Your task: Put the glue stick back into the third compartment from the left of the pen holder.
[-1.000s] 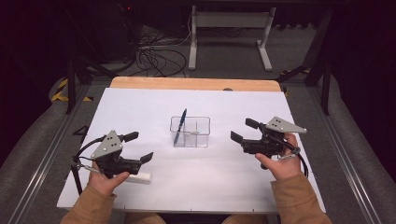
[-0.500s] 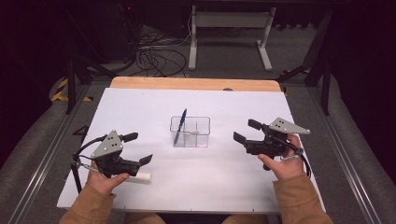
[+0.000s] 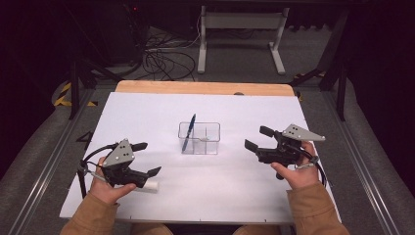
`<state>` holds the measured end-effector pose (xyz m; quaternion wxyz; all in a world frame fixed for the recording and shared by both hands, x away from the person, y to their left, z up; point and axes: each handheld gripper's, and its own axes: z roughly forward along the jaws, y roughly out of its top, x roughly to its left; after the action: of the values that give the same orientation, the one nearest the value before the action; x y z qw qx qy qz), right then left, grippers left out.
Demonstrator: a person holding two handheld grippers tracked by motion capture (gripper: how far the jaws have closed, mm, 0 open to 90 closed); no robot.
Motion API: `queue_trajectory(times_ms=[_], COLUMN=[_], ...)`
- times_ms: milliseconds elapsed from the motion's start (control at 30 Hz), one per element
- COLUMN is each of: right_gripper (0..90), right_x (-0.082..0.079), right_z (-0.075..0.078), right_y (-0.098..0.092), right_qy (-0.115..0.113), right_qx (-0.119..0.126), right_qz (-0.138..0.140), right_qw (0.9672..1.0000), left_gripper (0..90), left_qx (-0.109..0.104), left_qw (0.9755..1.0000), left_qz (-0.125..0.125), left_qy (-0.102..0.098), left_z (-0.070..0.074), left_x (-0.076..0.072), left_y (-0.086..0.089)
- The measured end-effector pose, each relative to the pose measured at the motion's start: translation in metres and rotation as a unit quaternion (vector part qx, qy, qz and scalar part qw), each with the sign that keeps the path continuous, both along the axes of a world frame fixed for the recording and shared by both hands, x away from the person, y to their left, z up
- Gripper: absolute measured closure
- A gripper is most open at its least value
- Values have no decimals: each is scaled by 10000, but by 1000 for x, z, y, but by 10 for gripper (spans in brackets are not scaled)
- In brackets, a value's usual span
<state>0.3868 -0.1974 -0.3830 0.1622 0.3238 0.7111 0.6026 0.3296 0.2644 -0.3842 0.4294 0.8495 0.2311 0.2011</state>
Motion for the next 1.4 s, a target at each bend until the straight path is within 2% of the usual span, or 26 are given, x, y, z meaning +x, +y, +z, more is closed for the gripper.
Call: queue_trajectory(times_ms=[67, 200, 467, 567, 733, 833, 1233, 1400], right_gripper=[149, 149, 149, 143, 144, 144, 143, 143], right_x=[0, 1, 1, 0, 0, -1, -1, -1], right_z=[0, -1, 0, -1, 0, 0, 0, 0], right_y=[0, 0, -1, -1, -1, -1, -2, -2], right_qy=[-2, -2, 35, 57, 51, 71, 59, 51], right_qx=[-11, -9, 46, -15, -28, -6, 6, 5], right_qz=[5, 49, 104, 256, 289, 266, 267, 266], right_qw=[10000, 10000, 9999, 9997, 9996, 9996, 9996, 9996], left_gripper=[151, 164, 176, 210, 222, 226, 249, 309], left_qx=[144, 267, 572, 722, 926, 1109, 1398, 1435], left_qw=[9998, 9988, 9953, 9938, 9920, 9899, 9848, 9827], left_qz=[-33, -149, -388, -463, -471, -482, -571, -674], left_qy=[130, 375, 681, 707, 716, 734, 855, 960], left_z=[-1, -4, -9, -10, -12, -13, -14, -15], left_x=[2, 5, 10, 11, 10, 9, 8, 9], left_y=[1, 2, 2, 2, -1, -4, -5, -6])
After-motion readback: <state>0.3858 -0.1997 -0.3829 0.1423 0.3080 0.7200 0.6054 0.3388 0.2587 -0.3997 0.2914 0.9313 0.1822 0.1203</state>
